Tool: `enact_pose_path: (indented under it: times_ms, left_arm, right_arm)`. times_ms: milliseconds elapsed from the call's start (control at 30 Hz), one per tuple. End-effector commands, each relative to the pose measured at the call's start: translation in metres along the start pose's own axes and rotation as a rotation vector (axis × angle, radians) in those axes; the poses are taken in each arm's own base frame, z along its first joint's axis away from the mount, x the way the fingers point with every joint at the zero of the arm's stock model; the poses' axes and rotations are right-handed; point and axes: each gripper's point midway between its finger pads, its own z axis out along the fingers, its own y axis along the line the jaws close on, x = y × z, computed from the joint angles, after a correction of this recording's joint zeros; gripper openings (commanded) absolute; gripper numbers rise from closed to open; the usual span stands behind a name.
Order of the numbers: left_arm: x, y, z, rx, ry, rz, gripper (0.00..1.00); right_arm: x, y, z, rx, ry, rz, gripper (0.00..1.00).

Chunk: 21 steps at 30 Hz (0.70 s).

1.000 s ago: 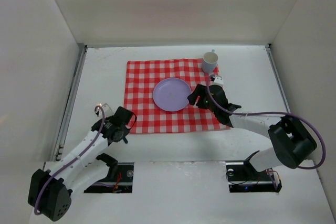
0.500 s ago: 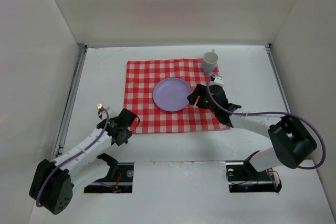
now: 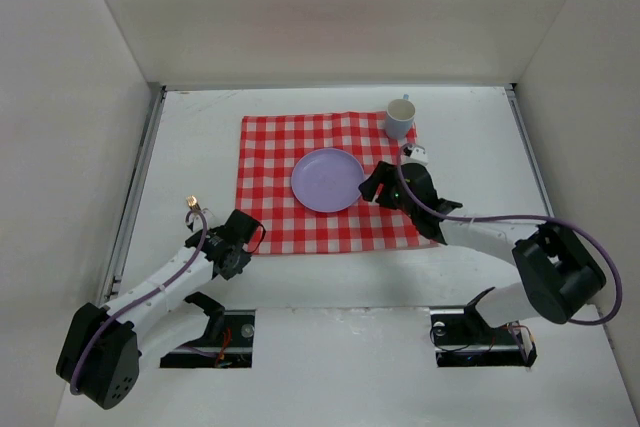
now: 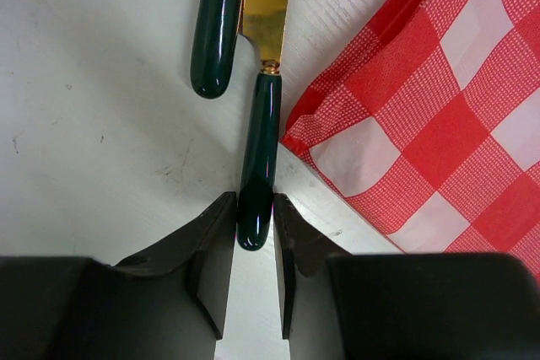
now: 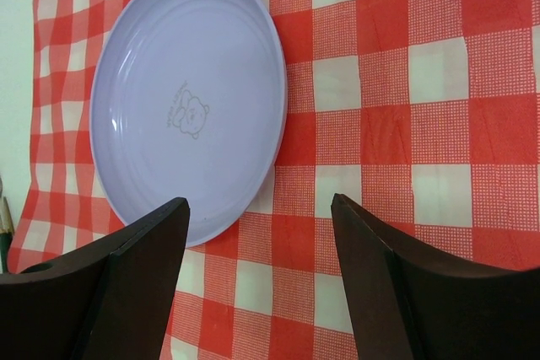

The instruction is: Set the dinner table for one person

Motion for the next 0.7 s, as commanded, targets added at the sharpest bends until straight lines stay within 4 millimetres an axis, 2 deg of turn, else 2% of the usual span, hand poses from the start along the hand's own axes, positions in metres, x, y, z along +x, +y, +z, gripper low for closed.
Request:
enact_pose_path:
  times_ms: [0, 167, 300, 367, 433, 667]
  left_arm:
    - [0.000, 0.005, 0.002, -0.019, -0.010, 0.001, 0.21]
    - [0.000, 0.004, 0.002, -0.002, -0.017, -0.004, 0.21]
    - [0.000, 0.003, 0.002, 0.017, -0.019, -0.018, 0.07]
    - [-0.002, 0.003, 0.000, 0.026, -0.020, -0.030, 0.04]
    - [-0.010, -0.002, -0.009, 0.048, -0.039, -0.026, 0.02]
    - [-0.052, -0.028, -0.059, 0.114, -0.193, 0.034, 0.02]
  right_arm:
    - [-0.027, 0.011, -0.010, -0.058, -0.086, 0.034, 0.74]
    - [-0.039, 0.006, -0.017, -0.061, -0.117, 0.058, 0.75]
    - [-0.044, 0.004, -0.022, -0.067, -0.137, 0.075, 0.75]
    - [-0.045, 0.003, -0.023, -0.066, -0.140, 0.078, 0.75]
    - [-0.044, 0.003, -0.022, -0.064, -0.138, 0.079, 0.75]
    - [-0.039, 0.003, -0.018, -0.067, -0.118, 0.081, 0.75]
